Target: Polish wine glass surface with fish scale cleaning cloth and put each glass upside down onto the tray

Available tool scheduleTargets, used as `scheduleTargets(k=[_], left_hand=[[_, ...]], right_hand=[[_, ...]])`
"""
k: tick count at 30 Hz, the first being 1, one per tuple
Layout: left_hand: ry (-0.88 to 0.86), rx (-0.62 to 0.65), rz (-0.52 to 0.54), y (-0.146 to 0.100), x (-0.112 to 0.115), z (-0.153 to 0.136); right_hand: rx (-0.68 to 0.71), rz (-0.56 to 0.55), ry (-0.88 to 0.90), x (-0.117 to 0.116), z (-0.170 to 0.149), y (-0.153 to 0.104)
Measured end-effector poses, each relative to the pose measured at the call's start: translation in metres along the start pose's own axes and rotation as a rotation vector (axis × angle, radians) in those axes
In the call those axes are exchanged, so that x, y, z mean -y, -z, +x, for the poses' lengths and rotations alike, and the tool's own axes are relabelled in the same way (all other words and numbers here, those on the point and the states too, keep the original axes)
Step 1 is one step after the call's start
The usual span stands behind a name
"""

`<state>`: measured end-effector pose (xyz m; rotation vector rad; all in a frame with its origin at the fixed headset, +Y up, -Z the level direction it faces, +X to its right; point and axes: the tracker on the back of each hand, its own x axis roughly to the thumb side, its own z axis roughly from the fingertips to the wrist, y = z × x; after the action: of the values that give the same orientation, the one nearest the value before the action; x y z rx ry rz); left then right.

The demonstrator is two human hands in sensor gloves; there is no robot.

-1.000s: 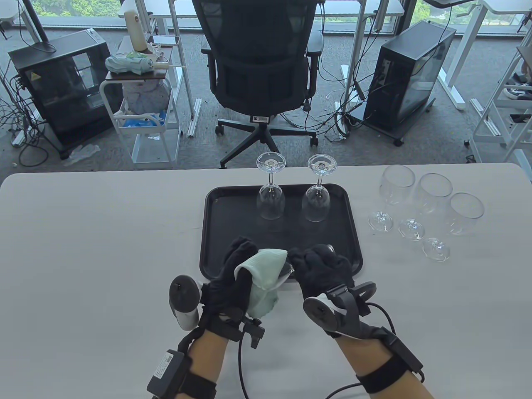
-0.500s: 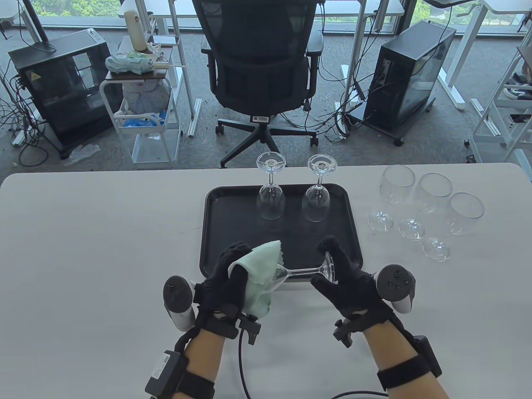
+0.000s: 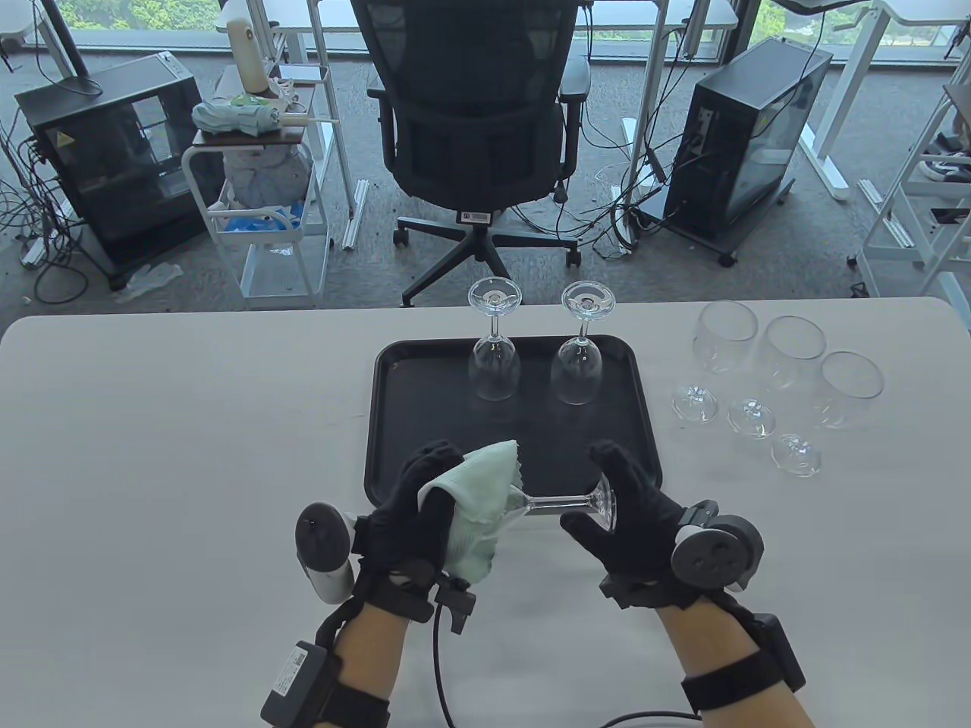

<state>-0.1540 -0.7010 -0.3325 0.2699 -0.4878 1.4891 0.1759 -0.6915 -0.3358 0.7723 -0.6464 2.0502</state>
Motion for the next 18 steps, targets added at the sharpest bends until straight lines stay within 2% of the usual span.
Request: scheduleTargets(k=[1, 4, 5, 7, 10, 11, 13, 14, 16, 18], left_hand=[[0.006, 0.006, 0.002, 0.000, 0.001, 0.001], [0.045, 0.059, -0.016, -0.001, 0.006, 0.005], [0.075, 0.082, -0.011, -0.001, 0.006, 0.006], [0.106, 0.087, -0.002, 0.000, 0.004, 0.005], [0.077, 0.046, -0.001, 0.000, 0.001, 0.000], [0.025, 0.013, -0.004, 0.001, 0.000, -0.003], [-0.025, -0.022, -0.030, 0.001, -0.001, -0.007], [-0.039, -0.023, -0.030, 0.001, -0.001, -0.007], [-0.026, -0.012, -0.026, 0.001, 0.000, -0.004], [0.002, 0.009, -0.023, 0.000, 0.001, -0.001]], right_hand=[[-0.035, -0.001, 0.053, -0.001, -0.002, 0.000], [-0.277, 0.041, 0.283, -0.004, -0.012, -0.001], [-0.393, 0.095, 0.330, -0.006, -0.015, -0.002], [-0.348, 0.162, 0.338, -0.007, -0.015, -0.002], [-0.166, 0.112, 0.111, -0.004, -0.009, 0.000], [-0.043, 0.093, 0.000, -0.003, -0.004, 0.000], [0.103, 0.025, -0.173, 0.001, 0.004, -0.002], [0.115, 0.013, -0.177, 0.001, 0.005, -0.001], [0.048, -0.009, -0.052, 0.000, 0.004, -0.001], [-0.084, 0.028, 0.068, -0.003, -0.001, 0.000]])
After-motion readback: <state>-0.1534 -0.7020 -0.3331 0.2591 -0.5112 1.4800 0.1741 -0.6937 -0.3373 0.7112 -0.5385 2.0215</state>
